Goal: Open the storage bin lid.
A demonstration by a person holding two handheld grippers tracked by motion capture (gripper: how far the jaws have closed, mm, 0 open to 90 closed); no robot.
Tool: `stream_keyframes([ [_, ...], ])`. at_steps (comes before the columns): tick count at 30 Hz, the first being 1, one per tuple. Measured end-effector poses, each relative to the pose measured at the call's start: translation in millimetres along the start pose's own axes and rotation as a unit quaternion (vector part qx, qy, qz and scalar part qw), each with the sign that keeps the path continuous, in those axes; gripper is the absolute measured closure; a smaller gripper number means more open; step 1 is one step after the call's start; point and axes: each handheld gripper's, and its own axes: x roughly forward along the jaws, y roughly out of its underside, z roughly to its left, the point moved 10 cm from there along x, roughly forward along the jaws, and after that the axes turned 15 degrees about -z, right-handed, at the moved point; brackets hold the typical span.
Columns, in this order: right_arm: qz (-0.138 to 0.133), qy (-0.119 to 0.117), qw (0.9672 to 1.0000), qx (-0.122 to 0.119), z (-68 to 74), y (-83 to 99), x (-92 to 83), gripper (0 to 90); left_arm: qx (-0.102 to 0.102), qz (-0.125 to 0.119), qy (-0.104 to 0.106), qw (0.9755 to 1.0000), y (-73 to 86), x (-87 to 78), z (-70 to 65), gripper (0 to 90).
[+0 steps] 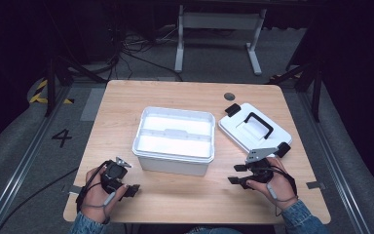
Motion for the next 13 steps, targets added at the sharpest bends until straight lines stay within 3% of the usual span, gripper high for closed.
stream_keyframes([
  [13, -0.001, -0.002, 1.0, 0.006, 0.2, 10.7, 11.2, 43.0, -0.003, 0.003, 0.001, 1.0, -0.1, 3.3, -1.3, 20.6],
])
